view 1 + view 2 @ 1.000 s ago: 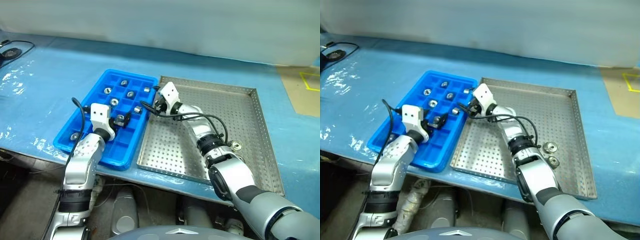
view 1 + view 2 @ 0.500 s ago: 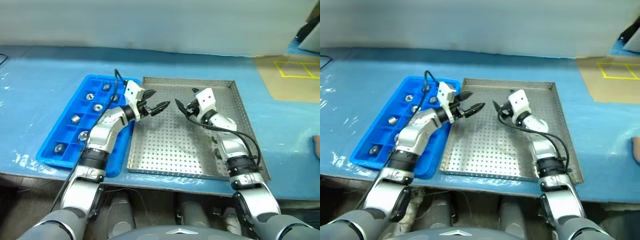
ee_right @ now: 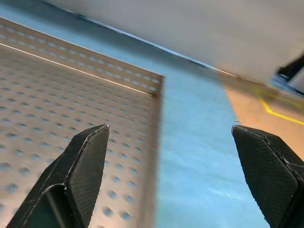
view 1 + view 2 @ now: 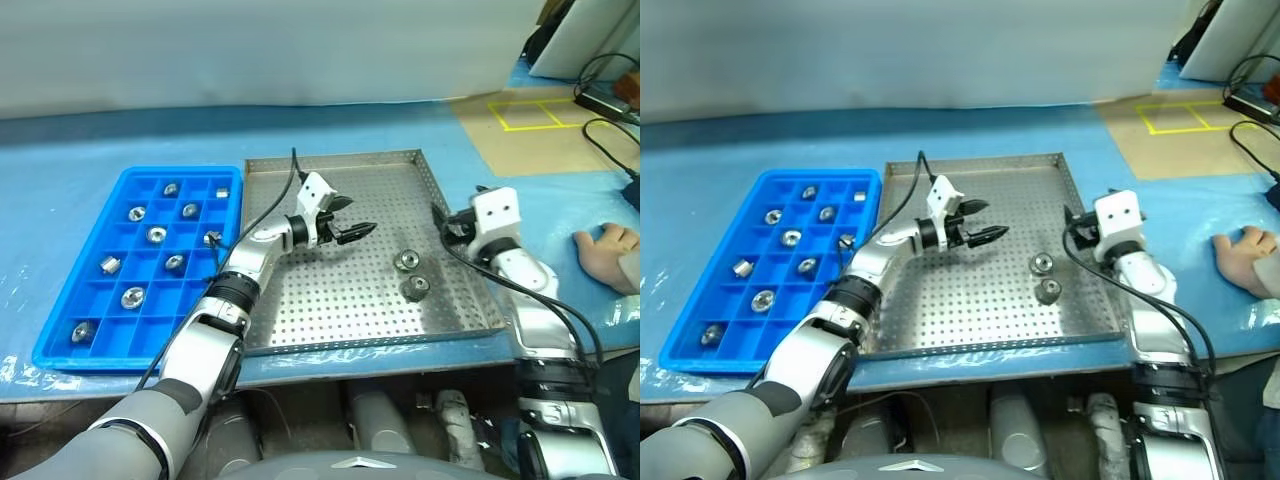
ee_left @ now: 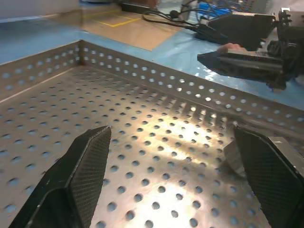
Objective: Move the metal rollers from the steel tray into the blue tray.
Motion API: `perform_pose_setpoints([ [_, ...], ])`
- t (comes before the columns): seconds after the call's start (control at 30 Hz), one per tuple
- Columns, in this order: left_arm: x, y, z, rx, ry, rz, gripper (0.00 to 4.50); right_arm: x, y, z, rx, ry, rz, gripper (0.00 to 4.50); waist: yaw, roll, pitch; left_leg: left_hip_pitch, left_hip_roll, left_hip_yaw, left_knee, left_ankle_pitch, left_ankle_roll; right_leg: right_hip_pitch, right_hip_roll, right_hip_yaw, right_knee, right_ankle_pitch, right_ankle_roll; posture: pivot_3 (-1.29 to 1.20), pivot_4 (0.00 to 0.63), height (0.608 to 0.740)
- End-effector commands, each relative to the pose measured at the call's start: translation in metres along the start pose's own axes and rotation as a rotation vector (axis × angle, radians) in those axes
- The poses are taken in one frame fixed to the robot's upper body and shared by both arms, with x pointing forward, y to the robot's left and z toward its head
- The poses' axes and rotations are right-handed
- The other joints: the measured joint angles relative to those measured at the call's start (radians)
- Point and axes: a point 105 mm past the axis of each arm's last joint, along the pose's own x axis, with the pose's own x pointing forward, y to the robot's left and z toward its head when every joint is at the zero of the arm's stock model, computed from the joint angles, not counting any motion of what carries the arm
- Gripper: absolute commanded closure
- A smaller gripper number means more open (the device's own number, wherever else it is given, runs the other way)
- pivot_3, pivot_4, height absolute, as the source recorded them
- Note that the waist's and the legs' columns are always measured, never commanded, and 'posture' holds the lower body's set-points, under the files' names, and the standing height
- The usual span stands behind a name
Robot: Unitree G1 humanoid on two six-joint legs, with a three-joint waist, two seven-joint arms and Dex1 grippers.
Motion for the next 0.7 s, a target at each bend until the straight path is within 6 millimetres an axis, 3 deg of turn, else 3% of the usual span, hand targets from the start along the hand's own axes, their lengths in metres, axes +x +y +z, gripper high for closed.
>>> perform_pose_setpoints([
  [0.03, 0.017, -0.012, 0.014, 0.069, -0.022, -0.078, 0.19, -0.011, -0.015, 0.012, -0.015, -0.033, -0.042, 0.14, -0.027, 0.0, 0.0, -0.001, -0.002, 0.0, 0.0, -0.001, 0.001, 0.0, -0.002, 0.0, 0.0, -0.001, 0.001, -0.82, 0.15, 0.74],
  [0.23, 0.04, -0.025, 0.014, 0.084, -0.001, -0.117, 0.19, -0.027, -0.026, 0.015, -0.034, -0.021, -0.088, 0.14, -0.1, 0.0, 0.0, -0.006, -0.009, 0.0, 0.005, -0.005, 0.009, 0.001, -0.011, -0.002, -0.003, -0.002, 0.003, -0.91, 0.15, 0.74],
  [0.37, 0.046, -0.025, 0.004, 0.124, 0.081, -0.091, 0.19, -0.041, -0.031, 0.011, -0.041, 0.004, -0.126, 0.14, -0.145, 0.0, 0.0, -0.007, -0.013, 0.0, 0.007, -0.007, 0.012, 0.001, -0.015, -0.003, -0.004, -0.003, 0.008, -0.94, 0.15, 0.74],
  [0.5, 0.043, -0.016, -0.01, 0.116, 0.153, -0.026, 0.19, -0.053, -0.031, 0.005, -0.044, 0.034, -0.144, 0.14, -0.193, 0.001, 0.0, -0.008, -0.021, -0.001, 0.008, -0.01, 0.017, 0.004, -0.023, -0.004, -0.006, -0.004, 0.017, -0.96, 0.15, 0.74],
  [0.7, 0.03, -0.006, -0.02, 0.094, 0.184, -0.011, 0.19, -0.05, -0.023, 0.003, -0.05, 0.05, -0.101, 0.14, -0.253, 0.001, 0.0, -0.01, -0.028, -0.001, 0.012, -0.016, 0.025, 0.01, -0.031, -0.006, -0.018, 0.0, 0.026, -0.93, 0.15, 0.74],
])
